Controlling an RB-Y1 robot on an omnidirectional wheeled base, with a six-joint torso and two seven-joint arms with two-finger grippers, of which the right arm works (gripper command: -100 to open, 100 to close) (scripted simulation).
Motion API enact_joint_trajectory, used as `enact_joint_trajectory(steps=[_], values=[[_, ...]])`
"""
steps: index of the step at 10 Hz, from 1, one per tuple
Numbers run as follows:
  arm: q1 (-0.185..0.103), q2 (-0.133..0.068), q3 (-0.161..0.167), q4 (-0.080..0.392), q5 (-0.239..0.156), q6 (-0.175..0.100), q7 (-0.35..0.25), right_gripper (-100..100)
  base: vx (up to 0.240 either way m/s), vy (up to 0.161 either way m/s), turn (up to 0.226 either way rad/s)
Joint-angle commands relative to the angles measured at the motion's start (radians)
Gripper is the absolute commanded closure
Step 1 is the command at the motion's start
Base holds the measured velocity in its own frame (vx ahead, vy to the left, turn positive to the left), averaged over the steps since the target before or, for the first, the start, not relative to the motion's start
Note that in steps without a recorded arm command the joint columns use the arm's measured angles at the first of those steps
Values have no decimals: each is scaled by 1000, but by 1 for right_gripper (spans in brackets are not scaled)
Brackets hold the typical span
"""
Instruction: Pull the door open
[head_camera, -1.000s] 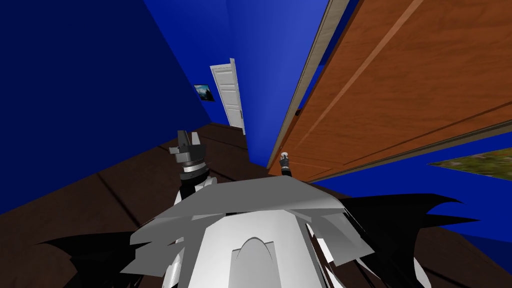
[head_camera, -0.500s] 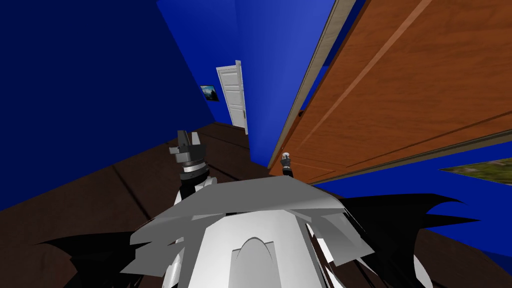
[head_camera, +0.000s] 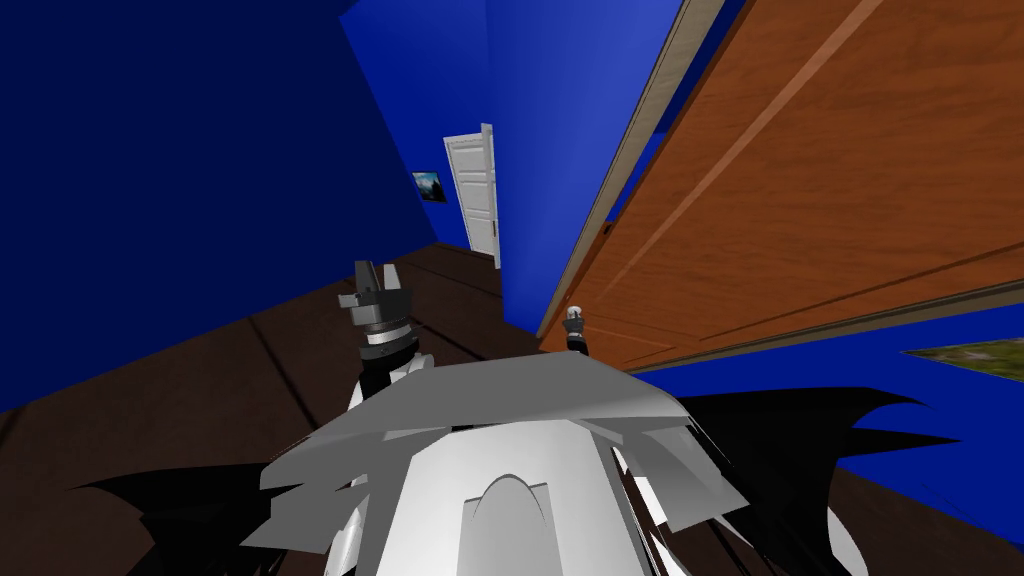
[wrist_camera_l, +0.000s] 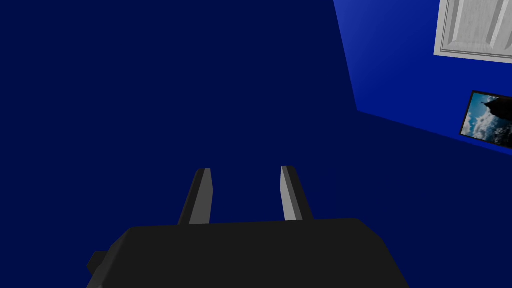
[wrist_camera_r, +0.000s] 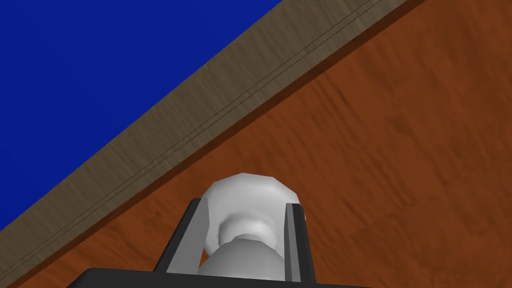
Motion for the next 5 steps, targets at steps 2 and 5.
enact_joint_trajectory(steps=[2,5], values=[[8,-15,-2,18,-43,6,-68,100,-45,3,79],[8,-28,4,24,-91,3,-141,100,-57,-3,118]])
